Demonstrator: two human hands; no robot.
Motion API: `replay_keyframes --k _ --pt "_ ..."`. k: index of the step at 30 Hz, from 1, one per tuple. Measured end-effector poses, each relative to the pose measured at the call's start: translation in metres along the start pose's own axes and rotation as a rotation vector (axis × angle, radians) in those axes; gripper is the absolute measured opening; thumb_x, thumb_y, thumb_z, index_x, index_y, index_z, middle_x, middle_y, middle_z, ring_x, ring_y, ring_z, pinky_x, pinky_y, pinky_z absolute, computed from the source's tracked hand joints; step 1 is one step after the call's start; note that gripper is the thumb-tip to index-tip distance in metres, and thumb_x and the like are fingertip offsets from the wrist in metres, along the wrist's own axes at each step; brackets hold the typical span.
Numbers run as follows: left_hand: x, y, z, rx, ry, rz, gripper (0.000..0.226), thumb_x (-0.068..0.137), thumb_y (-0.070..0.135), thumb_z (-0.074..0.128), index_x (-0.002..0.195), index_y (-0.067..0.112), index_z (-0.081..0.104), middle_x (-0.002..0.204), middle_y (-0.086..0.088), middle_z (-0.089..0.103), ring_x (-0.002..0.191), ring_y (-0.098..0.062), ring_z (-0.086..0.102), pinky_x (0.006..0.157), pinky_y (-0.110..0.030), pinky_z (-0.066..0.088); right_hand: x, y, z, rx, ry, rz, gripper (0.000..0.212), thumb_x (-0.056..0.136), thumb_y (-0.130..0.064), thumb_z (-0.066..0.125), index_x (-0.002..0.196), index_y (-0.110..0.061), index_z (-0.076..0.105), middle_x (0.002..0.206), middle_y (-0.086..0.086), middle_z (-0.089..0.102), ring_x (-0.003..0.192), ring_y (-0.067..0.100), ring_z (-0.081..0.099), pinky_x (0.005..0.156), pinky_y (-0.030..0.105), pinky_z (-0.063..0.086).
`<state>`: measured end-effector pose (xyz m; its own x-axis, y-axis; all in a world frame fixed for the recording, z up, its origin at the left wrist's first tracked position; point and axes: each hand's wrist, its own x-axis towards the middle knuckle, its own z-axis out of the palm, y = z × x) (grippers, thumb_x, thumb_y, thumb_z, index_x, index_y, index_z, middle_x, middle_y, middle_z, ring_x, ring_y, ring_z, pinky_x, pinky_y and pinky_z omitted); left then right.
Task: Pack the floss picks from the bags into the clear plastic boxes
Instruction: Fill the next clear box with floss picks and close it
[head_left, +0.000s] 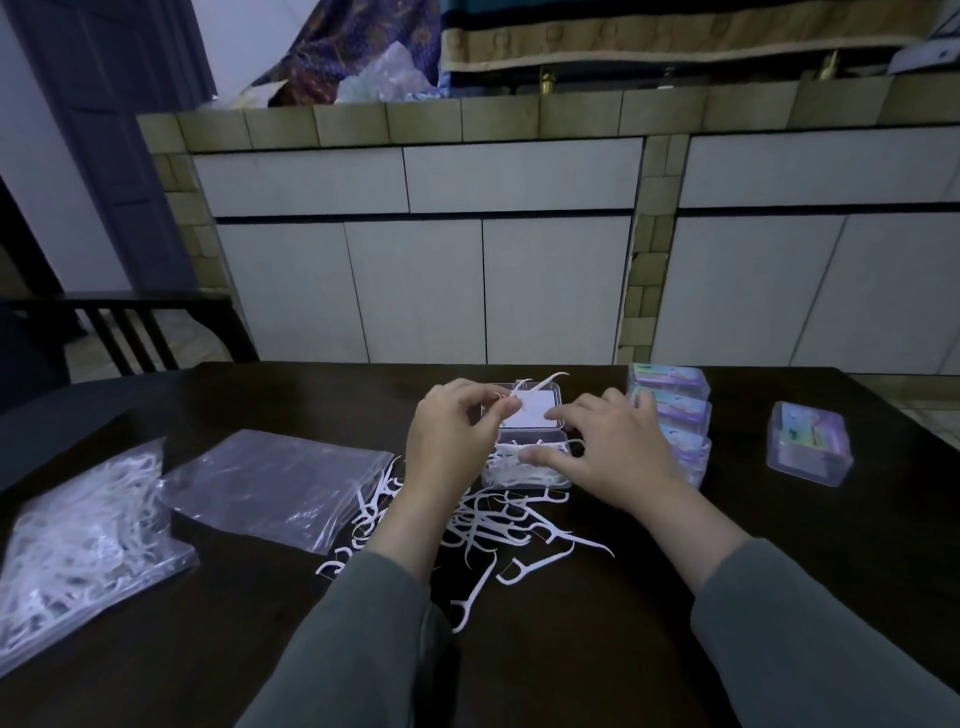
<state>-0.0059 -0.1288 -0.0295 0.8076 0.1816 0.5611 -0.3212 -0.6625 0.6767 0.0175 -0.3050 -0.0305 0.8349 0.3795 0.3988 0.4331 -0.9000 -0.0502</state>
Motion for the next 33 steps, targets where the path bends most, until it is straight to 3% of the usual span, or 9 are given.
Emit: replay_keyframes --k 2,5,9,13,18,22,26,33 --pt "0.0 0.002 0.001 -0.061 0.021 -0.029 0.009 0.085 0.034 0.07 0.089 0.028 0.076 0.088 0.016 0.069 0.087 -0.006 0.062 0.078 -0.034 0.054 -0.001 0.007 0.0 -0.016 -0.073 0.014 0.104 0.058 -0.096 0.01 0.133 -0.036 0.052 0.127 -0.011 0.057 0.115 0.015 0.043 0.103 0.046 0.025" --pt "-0.004 0.009 0.004 -0.128 -0.017 -0.023 0.008 0.085 0.032 0.07 0.088 0.026 0.076 0.088 0.015 0.069 0.086 -0.006 0.062 0.077 -0.032 0.054 -0.004 0.014 0.0 0.012 -0.158 -0.002 0.091 0.068 -0.091 0.035 0.138 -0.034 0.049 0.129 -0.008 0.058 0.115 0.014 0.042 0.105 0.045 0.023" --pt "-0.006 0.012 0.004 0.236 -0.194 0.092 0.016 0.09 0.037 0.064 0.093 0.028 0.076 0.094 0.016 0.063 0.091 -0.008 0.047 0.071 -0.026 0.042 -0.009 0.012 -0.007 0.048 -0.171 -0.017 0.07 0.075 -0.079 0.051 0.134 -0.04 0.051 0.125 -0.008 0.058 0.116 0.013 0.041 0.109 0.045 0.021" --pt "-0.002 0.01 0.0 0.47 -0.345 0.109 0.02 0.088 0.041 0.064 0.101 0.031 0.075 0.103 0.01 0.067 0.093 -0.013 0.043 0.072 -0.028 0.039 -0.011 0.012 -0.012 0.167 -0.193 0.042 0.072 0.067 -0.078 0.062 0.129 -0.042 0.053 0.123 -0.008 0.055 0.119 0.012 0.037 0.114 0.044 0.017" --pt "-0.004 0.01 -0.001 0.418 -0.454 0.026 0.036 0.084 0.043 0.069 0.118 0.034 0.067 0.105 0.011 0.067 0.103 -0.008 0.046 0.081 -0.028 0.042 -0.013 0.01 -0.015 0.206 -0.201 0.049 0.073 0.065 -0.075 0.066 0.128 -0.04 0.055 0.123 -0.009 0.055 0.122 0.011 0.038 0.116 0.045 0.008" --pt "-0.004 0.01 0.005 0.355 -0.33 0.15 0.02 0.088 0.037 0.066 0.106 0.032 0.072 0.108 0.013 0.066 0.093 -0.005 0.045 0.077 -0.025 0.042 -0.016 0.008 -0.018 0.258 -0.215 0.029 0.068 0.068 -0.071 0.068 0.128 -0.041 0.055 0.11 -0.015 0.046 0.119 0.009 0.033 0.113 0.041 0.012" --pt "-0.008 0.011 0.019 0.362 -0.458 0.17 0.015 0.091 0.036 0.061 0.098 0.035 0.074 0.103 0.01 0.068 0.095 -0.013 0.057 0.079 -0.038 0.052 -0.015 0.008 -0.015 0.299 -0.19 -0.005 0.061 0.067 -0.071 0.069 0.121 -0.043 0.059 0.102 -0.017 0.044 0.115 0.007 0.036 0.112 0.041 0.011" --pt "-0.005 0.006 0.006 0.314 -0.476 0.185 0.016 0.087 0.038 0.066 0.1 0.034 0.074 0.102 0.014 0.067 0.096 -0.007 0.053 0.08 -0.031 0.049 -0.014 0.009 -0.012 0.275 -0.187 -0.021 0.067 0.067 -0.072 0.067 0.125 -0.04 0.057 0.102 -0.02 0.045 0.119 0.007 0.039 0.116 0.045 0.009"
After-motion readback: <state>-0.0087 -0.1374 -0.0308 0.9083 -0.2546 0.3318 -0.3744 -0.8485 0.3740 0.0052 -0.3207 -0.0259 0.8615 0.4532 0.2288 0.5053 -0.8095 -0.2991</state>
